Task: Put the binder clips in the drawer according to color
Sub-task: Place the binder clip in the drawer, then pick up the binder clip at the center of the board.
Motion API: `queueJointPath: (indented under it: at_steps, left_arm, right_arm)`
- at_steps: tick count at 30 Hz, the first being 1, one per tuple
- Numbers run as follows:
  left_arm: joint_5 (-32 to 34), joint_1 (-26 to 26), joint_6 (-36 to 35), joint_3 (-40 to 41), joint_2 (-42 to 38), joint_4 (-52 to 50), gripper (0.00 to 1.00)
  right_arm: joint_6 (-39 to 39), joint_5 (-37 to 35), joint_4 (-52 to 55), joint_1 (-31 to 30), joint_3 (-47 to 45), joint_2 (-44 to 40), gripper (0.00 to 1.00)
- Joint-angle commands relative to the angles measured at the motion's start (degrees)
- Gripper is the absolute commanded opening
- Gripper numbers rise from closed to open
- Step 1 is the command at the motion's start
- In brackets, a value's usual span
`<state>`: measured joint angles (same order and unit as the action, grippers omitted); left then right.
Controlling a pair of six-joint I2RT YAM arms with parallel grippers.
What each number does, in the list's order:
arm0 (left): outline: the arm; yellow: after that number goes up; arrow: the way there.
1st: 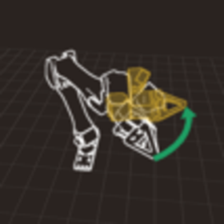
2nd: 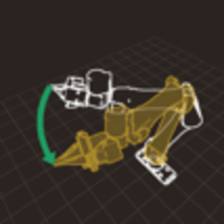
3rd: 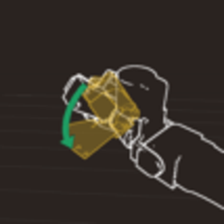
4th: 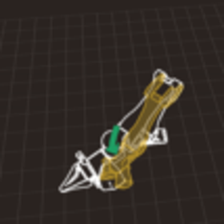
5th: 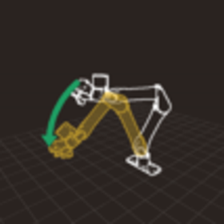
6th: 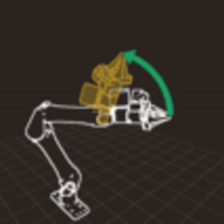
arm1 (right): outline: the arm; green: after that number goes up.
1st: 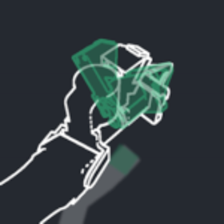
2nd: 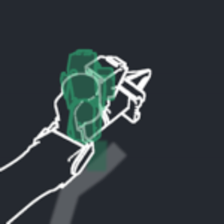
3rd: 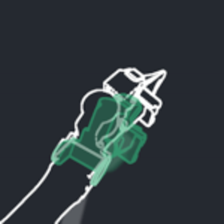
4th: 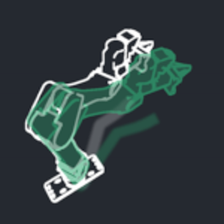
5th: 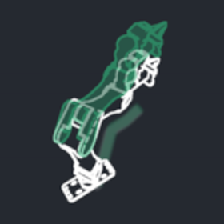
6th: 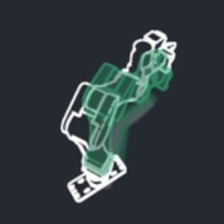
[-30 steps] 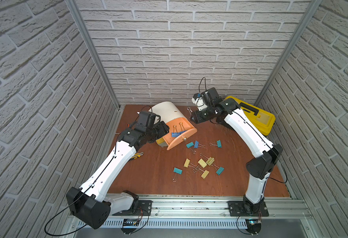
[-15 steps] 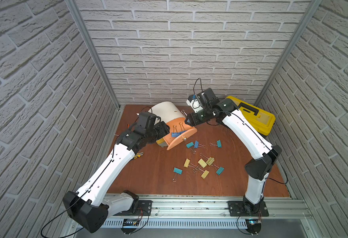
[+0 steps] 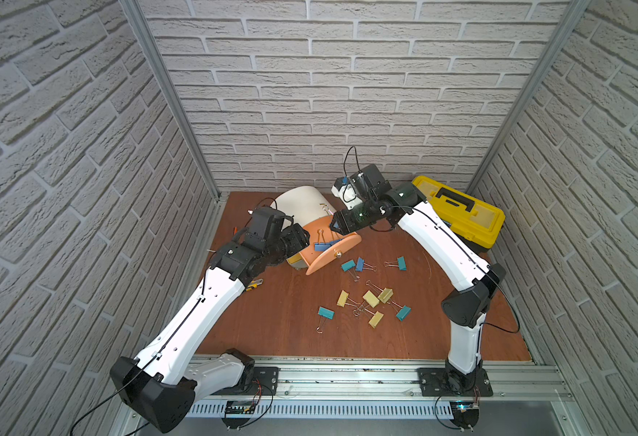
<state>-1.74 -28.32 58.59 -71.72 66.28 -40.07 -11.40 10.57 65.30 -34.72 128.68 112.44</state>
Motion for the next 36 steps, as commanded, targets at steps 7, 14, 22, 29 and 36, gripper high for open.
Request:
queueJointPath:
  at_steps: [7,14,22,29,36]
  left_arm:
    - [0.96,-0.35,-0.05,1.23,-1.25,0.71,0.73]
    - [1.39,-0.35,-0.23,0.76,-1.68,0.07,0.73]
    - [2.53,0.08,-0.49,1.08,-2.98,-1.38,0.73]
    - [2.61,2.09,-0.51,2.62,-5.3,-2.68,0.73]
    - [2.36,4.88,-0.19,5.45,-8.66,-3.8,0.74]
  right_arm:
    - [-0.23,-0.98,0.22,-0.34,5.77,2.51,0.65]
    - [0.23,-4.19,-0.05,-0.24,5.76,1.29,0.65]
    - [0.08,-6.52,-4.8,1.52,-4.32,-5.66,0.64]
    - [-2.09,-6.14,-9.98,5.02,-16.66,-12.88,0.62]
    - [-5.87,-4.05,-15.43,11.16,-29.66,-20.29,0.61]
